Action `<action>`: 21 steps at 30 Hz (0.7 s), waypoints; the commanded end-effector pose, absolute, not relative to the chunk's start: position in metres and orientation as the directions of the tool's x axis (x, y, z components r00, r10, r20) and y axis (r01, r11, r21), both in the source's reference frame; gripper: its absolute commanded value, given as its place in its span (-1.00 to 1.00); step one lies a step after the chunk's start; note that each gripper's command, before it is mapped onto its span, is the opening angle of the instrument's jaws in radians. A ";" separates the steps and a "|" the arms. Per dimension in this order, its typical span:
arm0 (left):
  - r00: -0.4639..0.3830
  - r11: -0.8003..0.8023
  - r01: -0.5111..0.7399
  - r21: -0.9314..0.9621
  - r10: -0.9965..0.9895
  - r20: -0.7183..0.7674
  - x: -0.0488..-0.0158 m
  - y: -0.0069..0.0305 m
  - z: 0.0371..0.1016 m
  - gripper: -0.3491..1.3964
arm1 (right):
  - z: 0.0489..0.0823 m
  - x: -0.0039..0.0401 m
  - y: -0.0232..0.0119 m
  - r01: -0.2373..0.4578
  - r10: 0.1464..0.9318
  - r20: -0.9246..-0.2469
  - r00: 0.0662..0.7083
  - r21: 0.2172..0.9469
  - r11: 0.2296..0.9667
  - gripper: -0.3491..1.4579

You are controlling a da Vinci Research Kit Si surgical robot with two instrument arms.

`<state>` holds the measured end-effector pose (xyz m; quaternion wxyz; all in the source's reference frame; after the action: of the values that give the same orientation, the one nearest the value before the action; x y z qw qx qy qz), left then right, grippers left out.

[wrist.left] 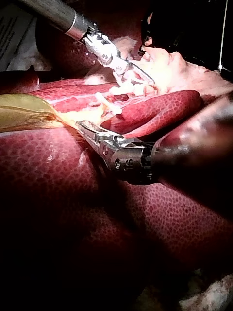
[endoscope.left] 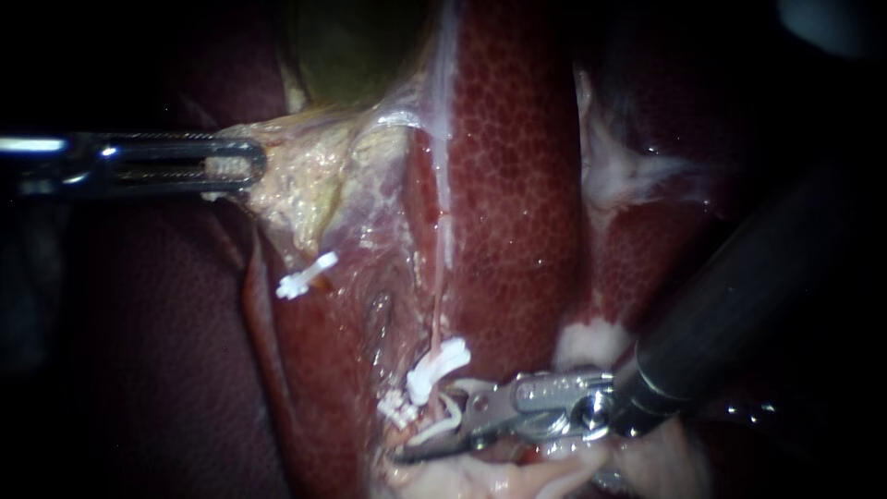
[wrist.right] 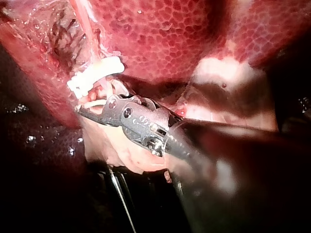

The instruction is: Clipping third clip right tube

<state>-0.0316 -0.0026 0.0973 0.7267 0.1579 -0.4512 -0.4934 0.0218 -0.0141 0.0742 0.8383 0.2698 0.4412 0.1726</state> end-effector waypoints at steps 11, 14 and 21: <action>0.106 0.464 0.575 0.674 -0.859 0.500 -0.0317 -0.0026 0.0974 -0.81 | 0.0742 0.0216 -0.0141 -0.051 0.527 -0.646 0.551 0.605 0.795 0.05; 0.106 0.464 0.574 0.674 -0.859 0.500 -0.0317 -0.0026 0.0974 -0.81 | 0.0741 0.0214 -0.0140 -0.050 0.528 -0.646 0.551 0.606 0.794 0.05; 0.106 0.464 0.574 0.675 -0.859 0.500 -0.0316 -0.0026 0.0974 -0.81 | 0.0734 0.0199 -0.0132 -0.049 0.532 -0.643 0.550 0.612 0.790 0.05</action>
<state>-0.0316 -0.0026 0.0974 0.7268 0.1577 -0.4511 -0.4933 0.0196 -0.0130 0.0732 0.8368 0.2747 0.4409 0.1733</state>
